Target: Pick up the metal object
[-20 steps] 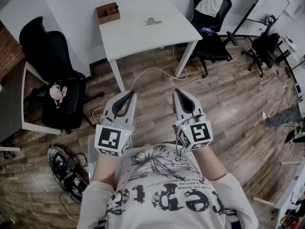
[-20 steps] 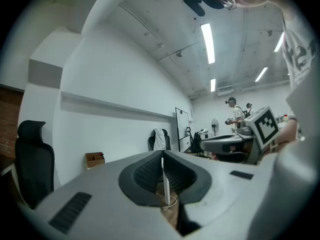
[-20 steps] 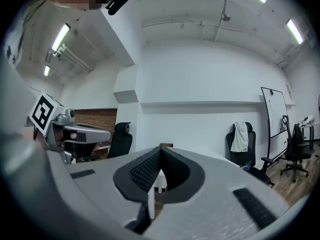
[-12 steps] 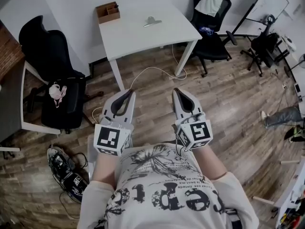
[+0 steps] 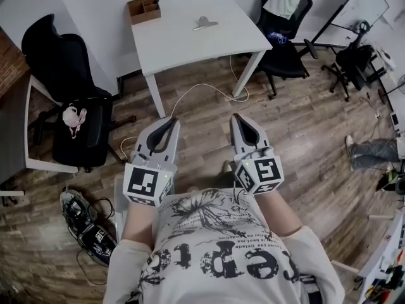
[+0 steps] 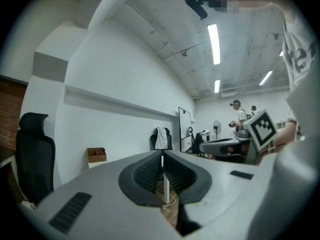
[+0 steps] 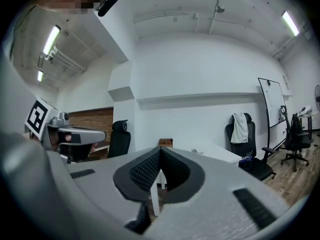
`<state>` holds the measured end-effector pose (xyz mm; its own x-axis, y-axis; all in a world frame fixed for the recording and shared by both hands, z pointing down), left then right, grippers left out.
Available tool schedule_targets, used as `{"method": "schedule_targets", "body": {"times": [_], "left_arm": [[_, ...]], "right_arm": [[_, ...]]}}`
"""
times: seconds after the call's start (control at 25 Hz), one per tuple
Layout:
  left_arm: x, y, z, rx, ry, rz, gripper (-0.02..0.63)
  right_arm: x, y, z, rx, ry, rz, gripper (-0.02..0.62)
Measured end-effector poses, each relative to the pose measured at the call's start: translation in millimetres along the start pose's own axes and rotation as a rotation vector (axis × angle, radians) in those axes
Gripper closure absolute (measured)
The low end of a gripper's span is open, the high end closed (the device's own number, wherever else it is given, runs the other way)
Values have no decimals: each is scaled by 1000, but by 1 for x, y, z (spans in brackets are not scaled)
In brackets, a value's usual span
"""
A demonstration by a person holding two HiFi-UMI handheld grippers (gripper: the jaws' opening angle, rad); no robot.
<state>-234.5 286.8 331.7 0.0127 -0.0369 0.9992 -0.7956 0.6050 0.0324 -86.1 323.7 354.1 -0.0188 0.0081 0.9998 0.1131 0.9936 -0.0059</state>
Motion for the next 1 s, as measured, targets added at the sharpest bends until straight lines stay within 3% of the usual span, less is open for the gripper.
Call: {"method": "schedule_targets", "body": {"times": [0.44,1.0], "left_arm": [[22,-93,25,-92,12,29,592],[30,-316,53,-309,34,64,592]], "right_arm": [[20,-80,-75,-76,20,32,604],[26,-248,-259,-266,32,112,603]]}}
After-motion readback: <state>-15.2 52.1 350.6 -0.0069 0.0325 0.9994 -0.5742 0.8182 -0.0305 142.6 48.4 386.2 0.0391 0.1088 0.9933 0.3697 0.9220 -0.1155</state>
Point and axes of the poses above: the fingertips, and each gripper's own axes: y backward along the fingers, z to its left, x out of its underside, the point moved 1 cm from there along y, backward along the fingers, and after that the axes turned 3 degrees about -z, right-handed, at the moved point
